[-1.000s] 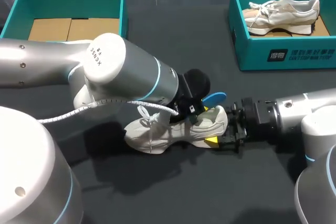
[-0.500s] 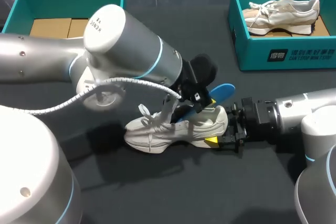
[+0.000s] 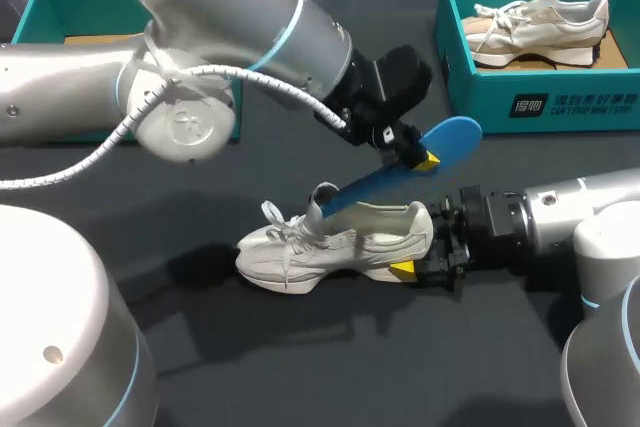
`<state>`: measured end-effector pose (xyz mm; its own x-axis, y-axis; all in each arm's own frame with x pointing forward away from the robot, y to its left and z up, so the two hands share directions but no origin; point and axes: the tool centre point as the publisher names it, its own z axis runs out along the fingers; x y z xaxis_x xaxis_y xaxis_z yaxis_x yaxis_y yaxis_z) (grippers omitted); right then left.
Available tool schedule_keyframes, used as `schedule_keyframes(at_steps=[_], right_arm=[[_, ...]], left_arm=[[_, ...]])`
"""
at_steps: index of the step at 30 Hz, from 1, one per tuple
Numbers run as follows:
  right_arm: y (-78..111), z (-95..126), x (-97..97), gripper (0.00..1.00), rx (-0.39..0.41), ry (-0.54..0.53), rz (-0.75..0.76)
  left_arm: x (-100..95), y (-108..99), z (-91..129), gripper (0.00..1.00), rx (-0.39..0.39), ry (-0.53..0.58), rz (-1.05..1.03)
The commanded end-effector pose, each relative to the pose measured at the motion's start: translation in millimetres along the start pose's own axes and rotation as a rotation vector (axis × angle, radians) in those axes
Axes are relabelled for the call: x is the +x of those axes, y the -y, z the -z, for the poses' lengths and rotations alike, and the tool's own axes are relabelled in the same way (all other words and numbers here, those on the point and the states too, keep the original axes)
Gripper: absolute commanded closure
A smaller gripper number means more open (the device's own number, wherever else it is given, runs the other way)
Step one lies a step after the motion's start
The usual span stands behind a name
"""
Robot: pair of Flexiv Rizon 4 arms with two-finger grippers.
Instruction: Take the shoe out of the shoebox, open the shoe tongue, remove and reinsert the insole, then place the shoe into the shoebox
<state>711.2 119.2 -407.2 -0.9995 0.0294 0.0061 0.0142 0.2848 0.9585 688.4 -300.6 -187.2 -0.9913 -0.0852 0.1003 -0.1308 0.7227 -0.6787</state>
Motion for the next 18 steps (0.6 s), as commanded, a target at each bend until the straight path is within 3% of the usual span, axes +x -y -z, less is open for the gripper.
schedule_keyframes(at_steps=[1,16,18], right_arm=[[-1.4,-1,0.8,1.0,0.005,0.001,0.0],[-1.4,-1,0.8,1.0,0.005,0.001,0.0],[-1.4,-1,0.8,1.0,0.005,0.001,0.0]], left_arm=[[2.0,-3,37,1.0,-0.01,0.001,-0.001],[2.0,-3,37,1.0,-0.01,0.001,-0.001],[14.9,7,45,1.0,0.08,-0.008,0.002]])
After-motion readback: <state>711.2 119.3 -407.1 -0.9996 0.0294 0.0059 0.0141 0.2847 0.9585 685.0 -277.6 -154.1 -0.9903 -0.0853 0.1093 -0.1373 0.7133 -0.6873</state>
